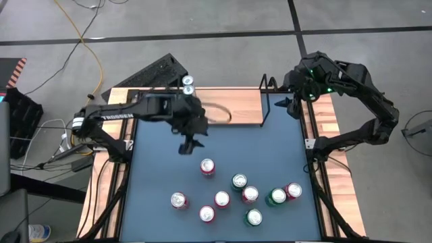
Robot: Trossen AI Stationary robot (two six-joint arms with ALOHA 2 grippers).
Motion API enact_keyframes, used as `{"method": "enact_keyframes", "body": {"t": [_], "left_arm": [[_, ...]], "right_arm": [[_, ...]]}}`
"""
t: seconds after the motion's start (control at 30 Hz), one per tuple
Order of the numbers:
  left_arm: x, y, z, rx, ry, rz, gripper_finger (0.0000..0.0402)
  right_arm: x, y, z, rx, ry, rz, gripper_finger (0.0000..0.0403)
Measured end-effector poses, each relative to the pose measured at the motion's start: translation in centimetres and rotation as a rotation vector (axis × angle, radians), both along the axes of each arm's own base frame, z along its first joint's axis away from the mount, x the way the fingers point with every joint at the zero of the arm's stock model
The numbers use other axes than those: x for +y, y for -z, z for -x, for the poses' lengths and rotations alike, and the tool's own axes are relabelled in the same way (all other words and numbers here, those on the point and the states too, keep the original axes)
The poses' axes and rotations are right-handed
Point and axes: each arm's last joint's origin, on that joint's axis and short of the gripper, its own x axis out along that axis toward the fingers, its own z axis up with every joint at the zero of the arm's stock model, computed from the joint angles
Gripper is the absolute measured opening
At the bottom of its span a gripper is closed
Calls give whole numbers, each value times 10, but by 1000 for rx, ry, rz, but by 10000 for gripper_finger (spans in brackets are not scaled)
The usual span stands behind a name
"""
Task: Place canned beverage on shelf
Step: Put the top red soda can on the shelf
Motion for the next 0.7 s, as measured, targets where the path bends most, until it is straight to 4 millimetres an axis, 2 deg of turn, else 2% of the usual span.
{"method": "enact_keyframes", "body": {"t": [0.1,0.2,0.33,0.5,0.7], "left_arm": [[-18,-2,-4,-34,-3,-82,239],[-28,-2,-6,-44,-40,-49,247],[-36,18,-9,47,-100,60,248],[-49,39,-21,68,-41,150,248],[-56,43,-28,18,38,73,249]], "right_arm": [[0,0,0,3,-8,7,267],[0,0,0,3,-10,10,267],[0,0,0,7,-21,19,267],[0,-1,0,4,-31,32,267],[-1,-1,0,1,-30,34,267]]}}
